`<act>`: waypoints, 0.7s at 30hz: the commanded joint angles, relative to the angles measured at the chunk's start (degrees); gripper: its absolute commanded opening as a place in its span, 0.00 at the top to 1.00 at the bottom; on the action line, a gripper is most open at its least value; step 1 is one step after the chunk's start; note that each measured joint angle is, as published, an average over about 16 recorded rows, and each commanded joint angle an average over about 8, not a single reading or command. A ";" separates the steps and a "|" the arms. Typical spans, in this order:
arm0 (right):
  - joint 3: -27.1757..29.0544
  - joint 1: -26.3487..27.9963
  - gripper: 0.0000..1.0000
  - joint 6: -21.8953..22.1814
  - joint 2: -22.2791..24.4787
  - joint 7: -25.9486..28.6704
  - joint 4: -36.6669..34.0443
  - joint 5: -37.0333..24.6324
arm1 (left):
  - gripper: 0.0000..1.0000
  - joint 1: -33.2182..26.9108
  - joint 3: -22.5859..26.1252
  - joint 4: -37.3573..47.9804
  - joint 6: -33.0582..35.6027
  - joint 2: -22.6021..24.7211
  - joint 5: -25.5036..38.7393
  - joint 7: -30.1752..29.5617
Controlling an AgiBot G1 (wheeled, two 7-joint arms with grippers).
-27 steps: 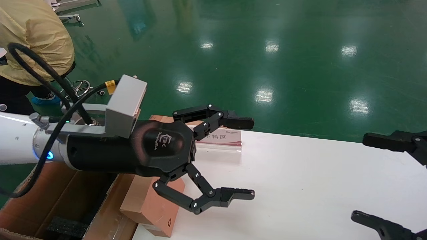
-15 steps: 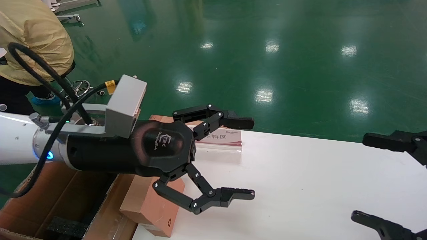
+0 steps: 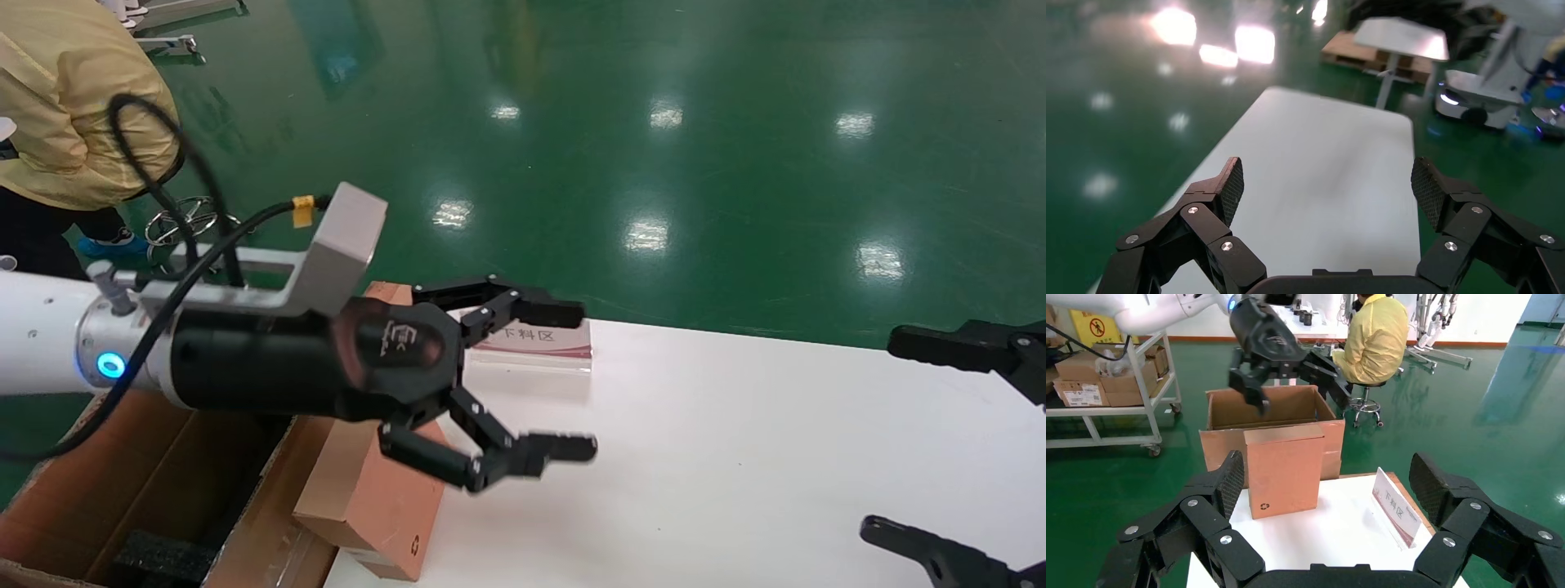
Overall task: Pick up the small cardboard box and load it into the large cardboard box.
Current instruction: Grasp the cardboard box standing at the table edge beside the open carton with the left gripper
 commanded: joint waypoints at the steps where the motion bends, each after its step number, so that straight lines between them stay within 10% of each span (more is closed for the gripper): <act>1: -0.01 0.00 0.00 0.00 0.00 -0.01 0.00 0.01 | 0.00 -0.06 0.71 -0.38 -1.40 -1.21 1.12 -3.35; 21: -0.10 0.03 0.00 0.03 0.04 -0.05 -0.01 0.06 | 0.00 -25.17 18.52 -2.03 6.08 3.85 36.79 -50.67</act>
